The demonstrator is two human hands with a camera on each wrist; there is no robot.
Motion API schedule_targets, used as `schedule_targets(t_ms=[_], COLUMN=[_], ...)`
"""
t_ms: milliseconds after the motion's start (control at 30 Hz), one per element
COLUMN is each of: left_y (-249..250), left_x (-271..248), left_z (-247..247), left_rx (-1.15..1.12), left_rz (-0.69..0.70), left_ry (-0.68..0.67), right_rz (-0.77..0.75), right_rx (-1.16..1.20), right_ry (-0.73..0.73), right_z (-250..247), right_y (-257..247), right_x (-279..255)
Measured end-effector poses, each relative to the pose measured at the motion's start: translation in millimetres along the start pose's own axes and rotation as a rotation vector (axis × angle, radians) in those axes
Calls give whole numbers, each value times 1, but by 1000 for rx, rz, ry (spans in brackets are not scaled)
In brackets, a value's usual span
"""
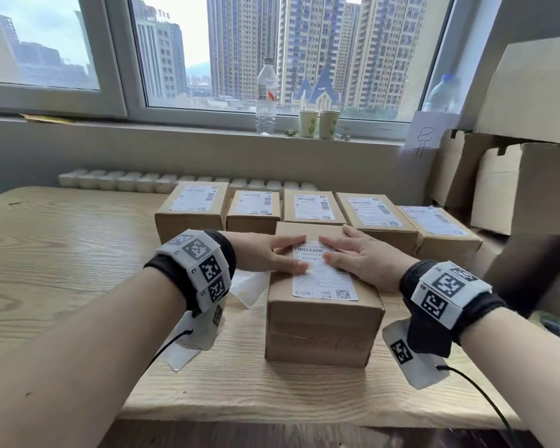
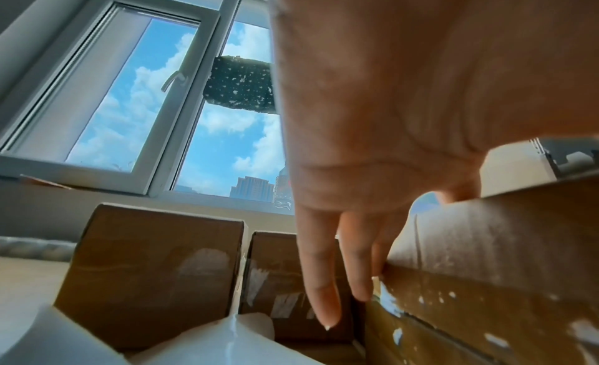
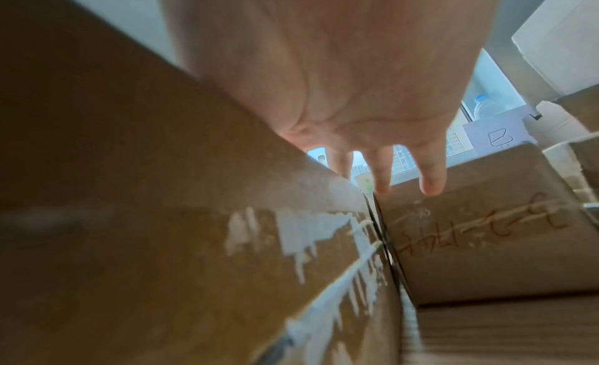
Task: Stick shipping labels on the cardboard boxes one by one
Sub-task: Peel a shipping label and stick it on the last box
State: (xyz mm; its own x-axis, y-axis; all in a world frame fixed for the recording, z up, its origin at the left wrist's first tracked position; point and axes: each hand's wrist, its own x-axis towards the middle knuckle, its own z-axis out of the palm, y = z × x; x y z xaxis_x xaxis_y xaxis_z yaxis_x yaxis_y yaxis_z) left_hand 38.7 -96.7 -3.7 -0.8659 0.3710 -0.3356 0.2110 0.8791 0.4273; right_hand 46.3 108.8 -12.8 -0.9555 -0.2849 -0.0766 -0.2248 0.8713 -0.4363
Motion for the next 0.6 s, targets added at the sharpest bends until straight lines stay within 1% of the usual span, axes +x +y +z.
schedule_targets(t_ms=[100, 233, 367, 467, 533, 600], left_y=[1, 2, 3, 9, 11, 10], left_x=[-2, -2, -3, -8, -10, -12], left_z=[2, 5, 7, 8, 8, 8], left_rx=[12, 52, 54, 36, 15, -29], left_rz=[3, -3, 0, 10, -6, -25], left_ry=[29, 70, 102, 123, 92, 14], right_rz=[2, -20, -28, -31, -26, -22], right_rx=[-10, 59, 83, 56, 37, 20], right_ry=[39, 46, 2, -74, -115, -131], right_z=[-2, -4, -6, -10, -12, -13], right_y=[-1, 2, 2, 0, -1, -2], right_x=[-2, -13, -27, -36, -40, -41])
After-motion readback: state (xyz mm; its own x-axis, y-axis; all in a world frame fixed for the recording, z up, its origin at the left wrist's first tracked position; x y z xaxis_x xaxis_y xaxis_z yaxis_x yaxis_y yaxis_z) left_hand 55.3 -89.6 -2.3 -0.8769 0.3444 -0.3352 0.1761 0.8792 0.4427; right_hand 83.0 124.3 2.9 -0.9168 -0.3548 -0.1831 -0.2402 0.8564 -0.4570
